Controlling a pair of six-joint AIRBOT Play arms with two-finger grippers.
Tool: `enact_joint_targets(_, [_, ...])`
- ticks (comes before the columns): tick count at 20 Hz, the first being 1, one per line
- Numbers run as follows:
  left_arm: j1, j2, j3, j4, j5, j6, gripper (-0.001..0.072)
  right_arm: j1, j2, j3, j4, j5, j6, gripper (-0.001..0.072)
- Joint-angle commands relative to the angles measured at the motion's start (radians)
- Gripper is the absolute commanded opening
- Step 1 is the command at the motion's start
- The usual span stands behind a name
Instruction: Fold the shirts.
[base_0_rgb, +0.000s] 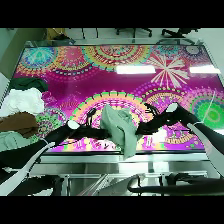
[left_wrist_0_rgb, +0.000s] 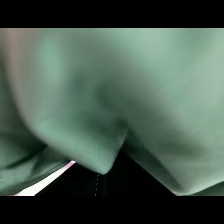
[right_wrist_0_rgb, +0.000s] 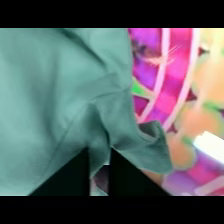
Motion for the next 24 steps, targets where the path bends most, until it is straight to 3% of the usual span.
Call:
enact_joint_targets(1, [-0.009,-0.024,0.043,-0.016,-0.058,0.011,0.0017,0.012,-0.011,0.000,0.055,0.020,-0.073,0.0017])
enact_joint_targets(5, [0.093,0.117,0.004,0.104,-0.133,-0.040,0.0014,-0.050,0.041,0.072,0.057,0.116,-0.091,0.0017])
enact_joint_targets(8, [0.233,0.305,0.009,0.173,-0.261,-0.099,0.0014,-0.169,0.146,0.209,0.141,0.193,-0.092,0.0016])
enact_joint_targets(12, [0.404,0.529,0.154,0.174,-0.471,-0.138,0.0014,-0.319,0.319,0.395,0.277,0.207,-0.142,0.0016])
enact_joint_targets(15, [0.448,0.632,0.267,0.211,-0.493,-0.154,0.0014,-0.358,0.412,0.443,0.272,0.197,-0.143,0.0017])
enact_joint_targets(19, [0.424,0.653,0.280,0.406,-0.528,-0.213,0.0015,-0.347,0.423,0.322,0.210,0.210,-0.110,0.0018])
enact_joint_targets(23, [0.368,0.537,0.280,0.457,-0.554,-0.212,0.0016,-0.336,0.423,0.018,0.221,0.191,-0.137,0.0033])
enact_joint_targets(24, [0.359,0.498,0.280,0.454,-0.558,-0.212,0.0016,-0.317,0.423,-0.066,0.225,0.164,-0.148,0.0197])
